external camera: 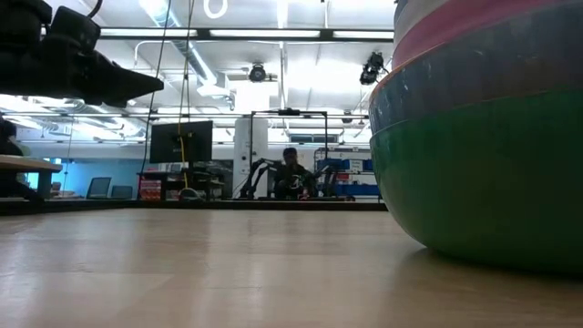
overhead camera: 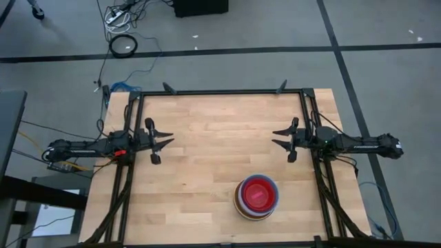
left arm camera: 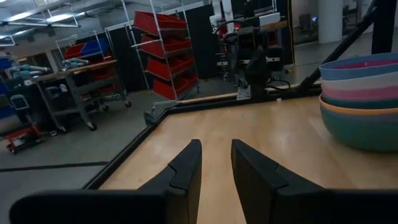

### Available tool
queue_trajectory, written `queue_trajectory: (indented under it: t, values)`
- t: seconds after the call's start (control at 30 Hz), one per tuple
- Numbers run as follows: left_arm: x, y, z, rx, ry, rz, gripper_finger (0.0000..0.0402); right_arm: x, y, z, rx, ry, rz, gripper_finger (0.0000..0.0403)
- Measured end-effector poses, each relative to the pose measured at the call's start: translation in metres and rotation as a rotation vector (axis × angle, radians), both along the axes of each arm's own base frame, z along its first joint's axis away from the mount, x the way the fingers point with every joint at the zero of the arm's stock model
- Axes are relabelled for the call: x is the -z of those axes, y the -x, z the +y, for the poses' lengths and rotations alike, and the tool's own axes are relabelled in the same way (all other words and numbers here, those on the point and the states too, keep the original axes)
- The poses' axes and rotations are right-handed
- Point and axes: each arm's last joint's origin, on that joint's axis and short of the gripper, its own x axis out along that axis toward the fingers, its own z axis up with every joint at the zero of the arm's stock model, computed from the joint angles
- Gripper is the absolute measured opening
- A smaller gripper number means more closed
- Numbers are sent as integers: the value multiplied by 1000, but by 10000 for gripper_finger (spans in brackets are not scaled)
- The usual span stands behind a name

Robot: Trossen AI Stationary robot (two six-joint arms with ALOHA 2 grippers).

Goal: Nest bowls inside each other
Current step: Return to Home Position

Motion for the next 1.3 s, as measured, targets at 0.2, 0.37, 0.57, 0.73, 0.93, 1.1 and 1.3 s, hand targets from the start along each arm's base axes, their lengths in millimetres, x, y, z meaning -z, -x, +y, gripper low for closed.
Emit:
queue_trajectory:
  t: [0.2,0.37,0.57,0.73,0.93,1.1,1.3]
  values:
    - [0,0,0,2,28,-5,96,0,0,0,-1,-7,-2,149]
    - [0,0,0,2,29,-5,96,0,0,0,-1,-7,-3,149]
    - [0,0,0,2,30,-5,96,0,0,0,-2,-7,-3,149]
    - [0,0,0,2,30,-5,96,0,0,0,-2,-7,-3,149]
    - [0,0,0,2,30,-4,96,0,0,0,-2,-7,-3,149]
    - [0,0,0,2,30,-4,96,0,0,0,-2,-7,-3,149]
    - [0,0,0,2,31,-4,96,0,0,0,-2,-7,-3,149]
